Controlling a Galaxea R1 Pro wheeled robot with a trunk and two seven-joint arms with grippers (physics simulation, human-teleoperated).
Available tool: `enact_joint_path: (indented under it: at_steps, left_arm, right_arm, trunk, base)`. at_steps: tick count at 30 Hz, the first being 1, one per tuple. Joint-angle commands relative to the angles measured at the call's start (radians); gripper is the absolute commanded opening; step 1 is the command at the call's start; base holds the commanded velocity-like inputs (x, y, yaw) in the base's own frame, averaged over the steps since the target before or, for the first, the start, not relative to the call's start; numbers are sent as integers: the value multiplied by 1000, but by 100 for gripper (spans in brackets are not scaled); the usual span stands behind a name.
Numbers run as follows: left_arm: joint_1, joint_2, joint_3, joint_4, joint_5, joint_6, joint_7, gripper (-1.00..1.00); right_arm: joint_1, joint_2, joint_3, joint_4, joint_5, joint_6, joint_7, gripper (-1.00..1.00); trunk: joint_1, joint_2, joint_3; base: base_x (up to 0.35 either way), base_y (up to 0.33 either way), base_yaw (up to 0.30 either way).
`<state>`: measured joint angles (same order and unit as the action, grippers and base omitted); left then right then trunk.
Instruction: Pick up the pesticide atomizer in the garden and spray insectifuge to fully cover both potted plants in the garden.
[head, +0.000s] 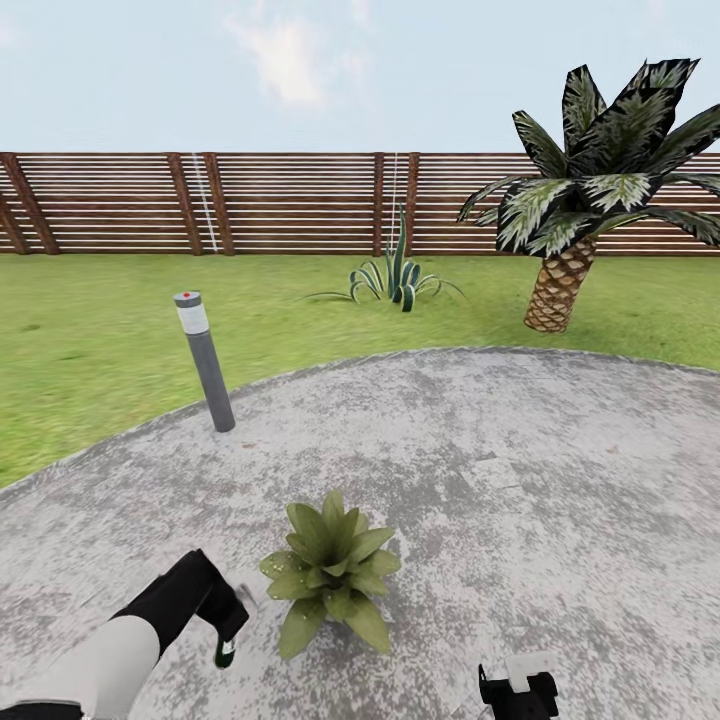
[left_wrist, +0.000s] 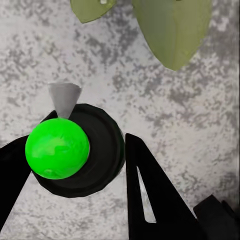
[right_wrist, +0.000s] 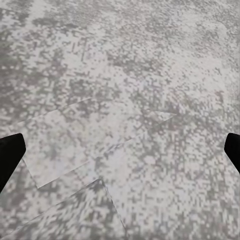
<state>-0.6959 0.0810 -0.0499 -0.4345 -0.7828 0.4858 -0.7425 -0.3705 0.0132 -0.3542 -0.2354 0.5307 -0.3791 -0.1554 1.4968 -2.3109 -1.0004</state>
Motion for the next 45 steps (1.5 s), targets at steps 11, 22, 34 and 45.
enact_joint_path:
  at_steps: [11,22,34,45]
  left_arm:
    - [-60,45,-6,-15,-226,1,-372,-100]
    - [-106,39,-8,-18,-309,3,-400,-100]
    - [-92,38,-12,-10,-354,2,-398,-100]
    - [-88,86,-8,0,-384,-6,-400,-100]
  right_arm:
    - [-1,1,-6,1,11,-3,-3,100]
    - [-1,1,-6,1,11,-1,-3,100]
    - [-1,1,-6,1,11,-1,-3,100]
    - [-1,1,-6,1,11,-1,-3,100]
  trunk:
    - [0,0,-1]
    - [0,0,-1]
    - [0,0,-1]
    - [0,0,-1]
  base:
    - [0,0,0]
    - [6,0,0]
    - [115,71,0]
    - [0,0,0]
